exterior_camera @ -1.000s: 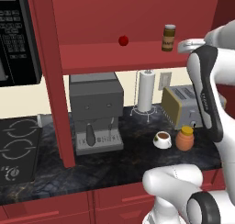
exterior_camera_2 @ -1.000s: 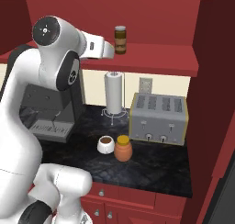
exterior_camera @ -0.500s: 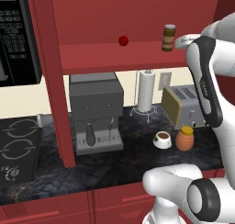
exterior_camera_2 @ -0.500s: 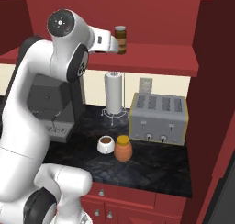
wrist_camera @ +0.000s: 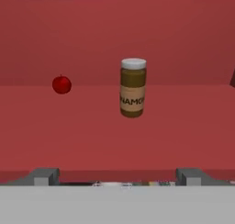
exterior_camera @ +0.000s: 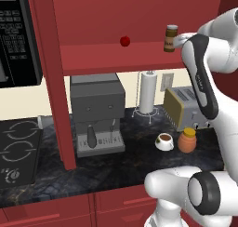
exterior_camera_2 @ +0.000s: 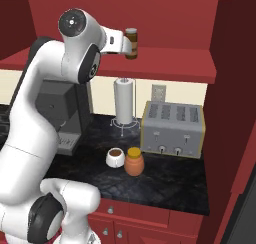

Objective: Pick the cinnamon and honey bottle from the cabinet and place them next to the mug.

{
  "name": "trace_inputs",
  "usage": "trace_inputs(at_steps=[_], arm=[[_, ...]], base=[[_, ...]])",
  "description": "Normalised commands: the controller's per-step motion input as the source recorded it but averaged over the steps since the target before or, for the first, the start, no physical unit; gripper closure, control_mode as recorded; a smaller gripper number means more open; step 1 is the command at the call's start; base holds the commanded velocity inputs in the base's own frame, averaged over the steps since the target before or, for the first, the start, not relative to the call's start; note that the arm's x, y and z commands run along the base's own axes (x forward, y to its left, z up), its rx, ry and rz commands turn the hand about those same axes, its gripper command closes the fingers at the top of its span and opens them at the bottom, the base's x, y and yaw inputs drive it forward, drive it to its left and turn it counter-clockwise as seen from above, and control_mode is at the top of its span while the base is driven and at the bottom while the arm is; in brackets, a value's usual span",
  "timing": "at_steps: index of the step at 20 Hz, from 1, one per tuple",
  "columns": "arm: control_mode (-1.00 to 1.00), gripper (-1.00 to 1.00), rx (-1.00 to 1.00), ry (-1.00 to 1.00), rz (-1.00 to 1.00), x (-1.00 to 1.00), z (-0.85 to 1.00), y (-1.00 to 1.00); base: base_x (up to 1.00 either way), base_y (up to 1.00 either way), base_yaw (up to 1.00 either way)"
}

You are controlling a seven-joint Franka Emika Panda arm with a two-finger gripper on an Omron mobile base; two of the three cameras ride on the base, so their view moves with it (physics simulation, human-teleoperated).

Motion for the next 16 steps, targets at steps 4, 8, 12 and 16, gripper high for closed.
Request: trace_inputs(at_steps=[4,8,12,16], arm=[[-1.0,-1.0,0.0,0.0,-0.04,0.33,0.0,-0.06],[-1.0,-1.0,0.0,0.0,-0.04,0.23,0.0,-0.03],[-1.0,-1.0,0.0,0.01,0.0,0.17,0.0,-0.06],[-1.0,-1.0,0.0,0.01,0.0,0.19,0.0,-0.07]], base=[[0.0,0.0,0.0],[0.0,0.0,0.0],[0.0,0.0,0.0],[0.0,0.0,0.0]])
